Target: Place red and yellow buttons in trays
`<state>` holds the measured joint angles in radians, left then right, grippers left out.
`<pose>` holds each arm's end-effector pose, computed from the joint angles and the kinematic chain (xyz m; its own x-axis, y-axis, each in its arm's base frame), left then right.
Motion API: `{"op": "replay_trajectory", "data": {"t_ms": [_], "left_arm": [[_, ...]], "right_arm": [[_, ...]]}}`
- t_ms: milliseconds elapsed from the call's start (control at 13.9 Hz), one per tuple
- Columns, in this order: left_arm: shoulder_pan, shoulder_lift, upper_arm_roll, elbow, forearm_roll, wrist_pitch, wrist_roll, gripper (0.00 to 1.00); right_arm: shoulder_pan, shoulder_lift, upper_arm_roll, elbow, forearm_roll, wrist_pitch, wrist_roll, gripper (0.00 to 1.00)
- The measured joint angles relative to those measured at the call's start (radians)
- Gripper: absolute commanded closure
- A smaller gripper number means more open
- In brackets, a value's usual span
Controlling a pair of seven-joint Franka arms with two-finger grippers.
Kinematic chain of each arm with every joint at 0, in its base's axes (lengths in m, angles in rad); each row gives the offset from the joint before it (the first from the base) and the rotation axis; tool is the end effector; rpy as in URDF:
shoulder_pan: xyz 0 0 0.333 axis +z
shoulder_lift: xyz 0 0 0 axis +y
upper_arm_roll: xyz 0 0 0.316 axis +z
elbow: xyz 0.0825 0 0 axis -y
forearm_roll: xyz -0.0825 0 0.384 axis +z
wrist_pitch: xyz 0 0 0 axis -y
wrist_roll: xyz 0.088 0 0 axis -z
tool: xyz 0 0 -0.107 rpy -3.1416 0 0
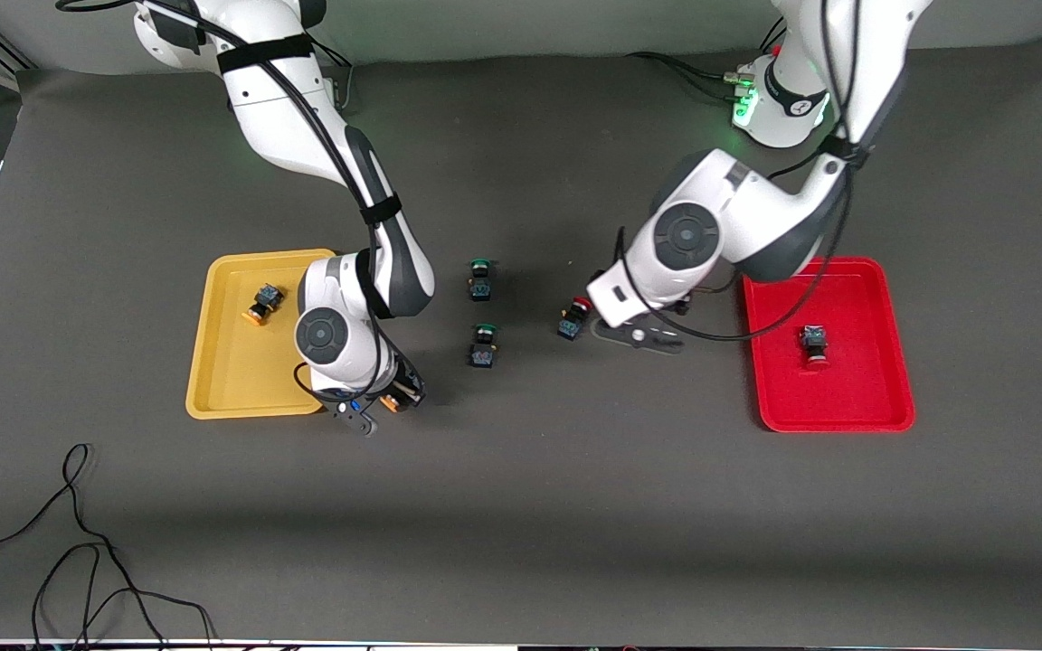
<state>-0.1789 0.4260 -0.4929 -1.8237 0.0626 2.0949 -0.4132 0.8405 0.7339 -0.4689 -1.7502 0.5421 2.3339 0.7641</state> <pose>0.5063 -0.3718 0.3189 0.9519 -0.2662 -0.1514 -0.2545 -0.9626 0.0927 0.5992 0.2687 0.1827 0.7736 -0.6293 -0.0746 -0.6319 -0.7749 -0.0153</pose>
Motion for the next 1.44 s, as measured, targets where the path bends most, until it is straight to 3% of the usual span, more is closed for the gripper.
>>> {"op": "replay_trajectory", "data": {"t_ms": [287, 503, 718, 862, 933, 1077, 1221, 1436], "left_arm": [[-0.091, 0.057, 0.001, -0.001, 0.009, 0.126, -0.063, 0.0], [-0.15, 0.13, 0.006, -0.001, 0.106, 0.182, -0.166, 0.0], [-0.158, 0.205, 0.012, 0.0, 0.205, 0.222, -0.253, 0.0], [-0.158, 0.235, 0.017, 0.0, 0.219, 0.249, -0.258, 0.03], [-0.158, 0.245, 0.021, 0.0, 0.227, 0.258, -0.263, 0.11], [-0.16, 0.258, 0.029, 0.001, 0.237, 0.28, -0.284, 0.51], [-0.165, 0.261, 0.035, 0.001, 0.241, 0.285, -0.312, 0.81], [-0.17, 0.259, 0.035, 0.002, 0.242, 0.285, -0.357, 0.92]], "right_arm": [[-0.001, -0.061, -0.063, 0.056, 0.005, -0.147, 0.0, 0.92], [-0.004, -0.173, -0.193, 0.126, 0.003, -0.381, -0.058, 0.91], [-0.02, -0.256, -0.361, 0.127, 0.0, -0.523, -0.267, 0.9], [-0.042, -0.258, -0.397, 0.098, 0.0, -0.537, -0.355, 0.9], [-0.05, -0.253, -0.397, 0.073, 0.0, -0.531, -0.384, 0.89], [-0.053, -0.235, -0.397, 0.017, 0.0, -0.491, -0.443, 0.89], [-0.052, -0.216, -0.396, -0.031, 0.0, -0.444, -0.48, 0.89], [-0.052, -0.189, -0.388, -0.1, 0.001, -0.349, -0.491, 0.89]]}}
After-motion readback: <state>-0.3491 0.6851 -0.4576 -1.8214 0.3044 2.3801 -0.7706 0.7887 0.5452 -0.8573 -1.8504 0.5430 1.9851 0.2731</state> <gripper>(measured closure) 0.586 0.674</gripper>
